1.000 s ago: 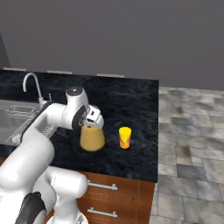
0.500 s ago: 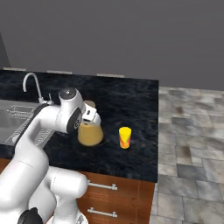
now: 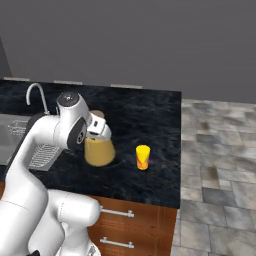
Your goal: Place the pitcher and cup on the dining counter for serving.
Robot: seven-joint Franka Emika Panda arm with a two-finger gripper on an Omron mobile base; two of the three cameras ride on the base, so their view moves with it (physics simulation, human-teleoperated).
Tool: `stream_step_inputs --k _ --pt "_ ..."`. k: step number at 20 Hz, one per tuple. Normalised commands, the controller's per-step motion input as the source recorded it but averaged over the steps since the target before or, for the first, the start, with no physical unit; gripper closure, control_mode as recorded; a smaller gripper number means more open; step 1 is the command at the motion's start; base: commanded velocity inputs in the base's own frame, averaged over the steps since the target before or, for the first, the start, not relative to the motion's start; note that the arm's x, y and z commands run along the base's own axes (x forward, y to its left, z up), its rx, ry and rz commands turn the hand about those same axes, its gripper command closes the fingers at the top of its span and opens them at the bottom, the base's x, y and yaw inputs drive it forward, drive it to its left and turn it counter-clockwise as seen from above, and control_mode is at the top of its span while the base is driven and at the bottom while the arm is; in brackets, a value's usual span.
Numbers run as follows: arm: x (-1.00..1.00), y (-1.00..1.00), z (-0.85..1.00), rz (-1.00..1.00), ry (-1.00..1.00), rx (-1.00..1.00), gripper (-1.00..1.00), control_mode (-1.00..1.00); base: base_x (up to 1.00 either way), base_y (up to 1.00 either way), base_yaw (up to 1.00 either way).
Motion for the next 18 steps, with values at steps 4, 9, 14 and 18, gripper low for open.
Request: stream_step_inputs --k 4,9,14,18 --pt "-0.12 0.0 0.36 0.01 0.07 0.0 1.0 -1.0 0.0 0.0 0.0" --pt "-0.08 0.0 0.14 0.0 0.03 0.0 1.0 1.0 -0.26 0.0 0.01" --pt "0.0 0.0 0.0 0.0 0.0 0.0 1.0 1.0 -0.69 -0.03 0.01" --pt "0.0 0.0 0.0 0.0 0.0 0.0 1.0 1.0 -0.8 -0.23 0.0"
